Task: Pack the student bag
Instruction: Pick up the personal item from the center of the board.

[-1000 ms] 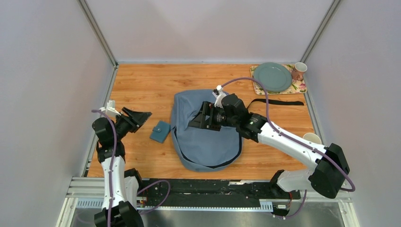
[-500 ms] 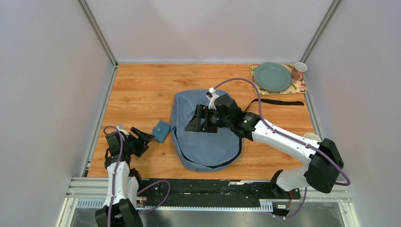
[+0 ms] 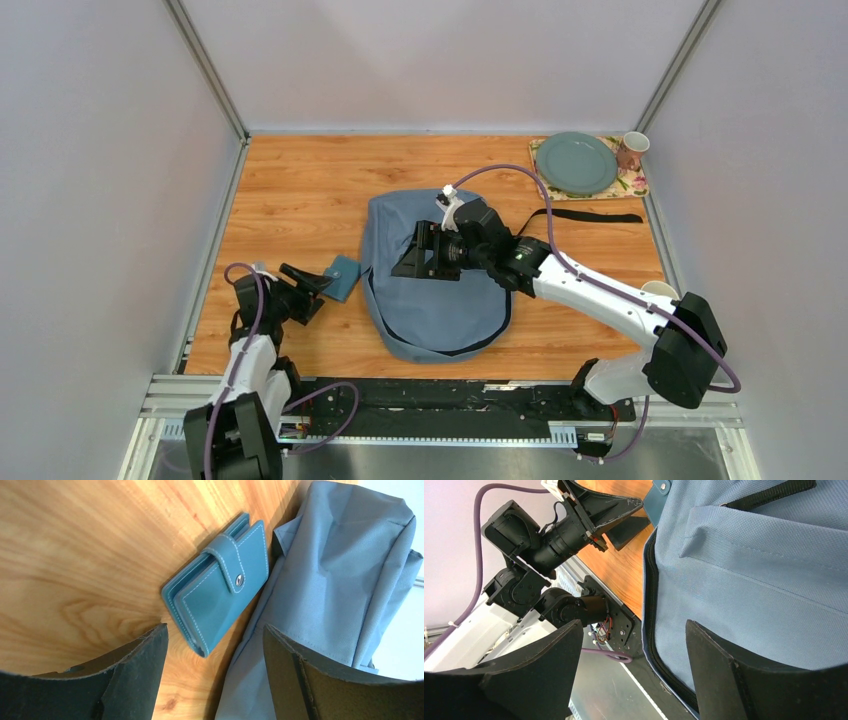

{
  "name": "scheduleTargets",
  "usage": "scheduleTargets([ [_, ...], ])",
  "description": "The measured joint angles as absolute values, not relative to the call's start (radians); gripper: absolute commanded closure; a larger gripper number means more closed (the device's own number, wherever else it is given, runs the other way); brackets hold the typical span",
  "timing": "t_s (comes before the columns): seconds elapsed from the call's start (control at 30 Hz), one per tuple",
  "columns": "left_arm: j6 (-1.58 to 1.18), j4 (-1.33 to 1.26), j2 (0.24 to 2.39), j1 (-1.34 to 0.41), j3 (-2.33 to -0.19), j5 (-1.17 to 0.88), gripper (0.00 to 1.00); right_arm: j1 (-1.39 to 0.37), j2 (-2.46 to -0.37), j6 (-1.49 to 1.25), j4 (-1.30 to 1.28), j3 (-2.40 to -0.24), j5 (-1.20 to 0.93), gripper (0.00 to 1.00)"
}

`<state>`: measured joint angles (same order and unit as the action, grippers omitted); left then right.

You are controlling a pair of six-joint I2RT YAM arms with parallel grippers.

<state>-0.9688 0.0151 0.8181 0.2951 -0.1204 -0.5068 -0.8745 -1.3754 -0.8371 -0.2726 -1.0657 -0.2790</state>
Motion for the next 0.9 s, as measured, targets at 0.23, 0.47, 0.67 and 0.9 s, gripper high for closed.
scheduleTargets([
  [0.23, -1.003, -0.162, 0.986, 0.222, -0.132, -0.478, 0.35, -0.875, -1.376, -0.837, -0.273, -1.065, -0.270, 0.23],
  [0.47, -0.963, -0.270, 1.170, 0.183, -0.195, -0.487, 0.49, -0.875, -1.383, -0.837, -0.279, -1.065, -0.263, 0.23],
  [0.67, -0.908, -0.342, 1.341, 0.178, -0.267, -0.516, 0.71, -0.875, -1.392, -0.837, -0.296, -1.065, -0.261, 0.23],
  [0.9, -0.873, -0.360, 1.430, 0.167, -0.318, -0.532, 1.00, -0.875, -1.401, -0.835, -0.303, -1.065, -0.252, 0.24],
])
